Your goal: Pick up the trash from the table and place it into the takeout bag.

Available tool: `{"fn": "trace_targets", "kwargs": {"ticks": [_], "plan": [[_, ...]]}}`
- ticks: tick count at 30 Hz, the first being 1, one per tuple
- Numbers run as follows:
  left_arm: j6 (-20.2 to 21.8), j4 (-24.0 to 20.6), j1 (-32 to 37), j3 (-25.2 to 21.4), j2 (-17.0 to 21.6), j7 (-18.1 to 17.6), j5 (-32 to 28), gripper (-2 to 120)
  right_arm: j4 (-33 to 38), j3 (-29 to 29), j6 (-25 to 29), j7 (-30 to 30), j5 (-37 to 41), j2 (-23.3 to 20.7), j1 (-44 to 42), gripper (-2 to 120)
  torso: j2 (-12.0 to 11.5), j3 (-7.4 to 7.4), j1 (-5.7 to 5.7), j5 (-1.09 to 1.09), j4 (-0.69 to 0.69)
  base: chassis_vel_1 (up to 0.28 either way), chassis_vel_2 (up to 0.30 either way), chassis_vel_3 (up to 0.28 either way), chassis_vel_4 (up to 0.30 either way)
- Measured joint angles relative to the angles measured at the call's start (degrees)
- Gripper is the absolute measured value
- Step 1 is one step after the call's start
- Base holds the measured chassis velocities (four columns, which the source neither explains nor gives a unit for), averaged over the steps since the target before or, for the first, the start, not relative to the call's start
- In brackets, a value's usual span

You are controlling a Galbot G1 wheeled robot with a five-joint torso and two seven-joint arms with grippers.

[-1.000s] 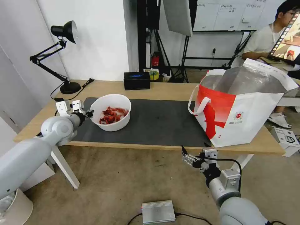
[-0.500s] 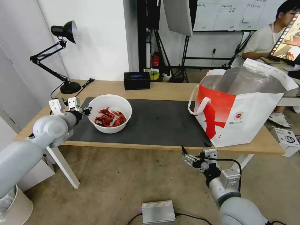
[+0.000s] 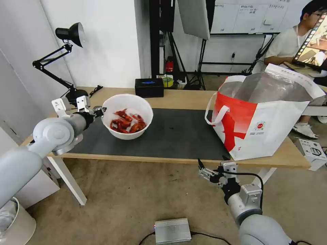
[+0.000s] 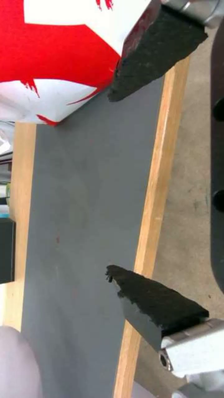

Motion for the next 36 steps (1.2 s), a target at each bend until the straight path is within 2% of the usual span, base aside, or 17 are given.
{"fn": "trace_targets", "kwargs": {"ticks": [3, 5, 10, 20, 27, 30, 31, 34, 36], "plan": [[0.01, -0.89, -2.1, 1.04, 0.01, -0.04, -1.11, 0, 0.0, 0.0, 0.0, 0.0, 0.0, 0.0, 0.0, 100, 0.0, 0.0, 0.0, 0.0, 0.0, 0.0, 0.0, 0.0, 0.0], [0.09, -1.54, -6.83, 3.46, -0.34, -0.51, -3.11, 0, 0.0, 0.0, 0.0, 0.0, 0.0, 0.0, 0.0, 100, 0.0, 0.0, 0.0, 0.01, -0.01, 0.0, 0.0, 0.0, 0.0], [0.37, -2.29, -9.79, 5.06, -0.62, -0.68, -4.88, 0, 0.0, 0.0, 0.0, 0.0, 0.0, 0.0, 0.0, 100, 0.0, 0.0, 0.0, 0.01, 0.0, 0.0, 0.0, 0.0, 0.0], [0.64, -1.46, -16.53, 8.36, -4.49, -1.68, -9.88, 0, 0.0, 0.0, 0.0, 0.0, 0.0, 0.0, 0.0, 100, 0.0, 0.0, 0.0, 0.0, -0.01, 0.0, 0.0, 0.0, 0.0], [0.38, 0.36, -21.72, 11.18, -9.74, -5.13, -13.99, 0, 0.0, 0.0, 0.0, 0.0, 0.0, 0.0, 0.0, 100, 0.0, 0.0, 0.0, 0.0, 0.0, 0.0, 0.0, 0.0, 0.0], [-1.04, 1.56, -24.14, 12.43, -14.22, -7.79, -15.88, 0, 0.0, 0.01, 0.0, 0.02, 0.0, 0.0, 0.0, 100, 0.0, 0.0, 0.0, 0.01, -0.01, 0.0, 0.0, 0.0, 0.0], [-1.04, 1.56, -24.14, 12.43, -14.22, -7.79, -15.88, 0, 0.0, 0.01, 0.0, 0.02, 0.0, 0.0, 0.0, 100, 0.0, 0.0, 0.0, 0.01, -0.01, 0.0, 0.0, 0.0, 0.0], [-2.87, 3.9, -26.21, 13.34, -19.05, -8.73, -16.0, 0, 0.0, 0.0, 0.0, 0.0, 0.0, 0.0, 0.0, 100, 0.0, 0.01, 0.0, 0.01, -0.01, 0.0, 0.0, 0.0, 0.0], [-3.33, 4.8, -26.76, 13.45, -20.49, -8.83, -16.01, 0, 0.0, 0.0, 0.0, 0.0, 0.0, 0.0, 0.0, 100, 0.0, 0.01, 0.0, 0.01, -0.01, 0.0, 0.0, 0.0, 0.0]]}}
